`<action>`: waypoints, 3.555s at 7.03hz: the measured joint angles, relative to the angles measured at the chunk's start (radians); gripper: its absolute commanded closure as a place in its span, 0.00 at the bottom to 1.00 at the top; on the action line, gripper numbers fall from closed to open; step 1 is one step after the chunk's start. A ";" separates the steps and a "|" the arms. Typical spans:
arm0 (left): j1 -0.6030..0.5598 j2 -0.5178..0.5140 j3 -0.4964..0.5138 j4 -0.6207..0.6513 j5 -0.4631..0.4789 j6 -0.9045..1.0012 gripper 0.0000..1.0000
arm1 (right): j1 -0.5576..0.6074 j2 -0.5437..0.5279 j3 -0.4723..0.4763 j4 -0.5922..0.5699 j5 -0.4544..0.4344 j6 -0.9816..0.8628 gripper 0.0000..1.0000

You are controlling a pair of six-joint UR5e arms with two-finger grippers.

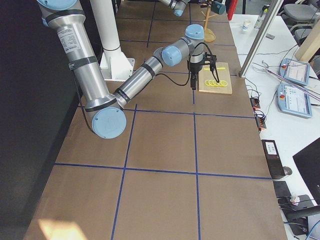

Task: Hang cup on storage rack
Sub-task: 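Tilt the mug and hook its handle onto a rack peg, then open the left gripper and withdraw it while the right arm retracts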

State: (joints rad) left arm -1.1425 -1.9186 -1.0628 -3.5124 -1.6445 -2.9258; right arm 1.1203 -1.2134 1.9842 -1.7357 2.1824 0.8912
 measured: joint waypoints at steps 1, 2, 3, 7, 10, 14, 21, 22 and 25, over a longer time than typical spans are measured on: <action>0.000 0.005 0.009 -0.025 0.000 -0.028 1.00 | 0.000 0.000 0.000 0.000 -0.003 0.000 0.00; 0.000 0.012 0.015 -0.052 0.000 -0.068 1.00 | 0.000 0.000 0.001 -0.001 -0.006 0.000 0.00; 0.001 0.017 0.023 -0.077 0.000 -0.094 1.00 | -0.001 0.000 0.002 -0.001 -0.010 0.000 0.00; 0.002 0.021 0.056 -0.103 0.000 -0.141 0.97 | -0.002 0.001 0.002 -0.001 -0.016 0.000 0.00; 0.003 0.022 0.066 -0.105 0.000 -0.143 0.63 | -0.002 0.016 0.002 -0.005 -0.018 0.000 0.00; 0.001 0.030 0.067 -0.105 -0.003 -0.146 0.00 | -0.002 0.019 0.001 -0.005 -0.018 0.000 0.00; -0.080 0.143 -0.225 0.044 -0.120 -0.142 0.00 | 0.004 0.015 -0.002 -0.006 -0.014 -0.001 0.00; -0.115 0.177 -0.314 0.114 -0.152 -0.096 0.00 | 0.007 0.008 -0.002 -0.006 -0.014 -0.002 0.00; -0.244 0.263 -0.414 0.244 -0.312 0.555 0.00 | 0.028 -0.032 -0.003 -0.004 -0.010 -0.010 0.00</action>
State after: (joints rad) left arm -1.3860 -1.6552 -1.4772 -3.2682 -1.9566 -2.3707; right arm 1.1480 -1.2455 1.9810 -1.7401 2.1728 0.8809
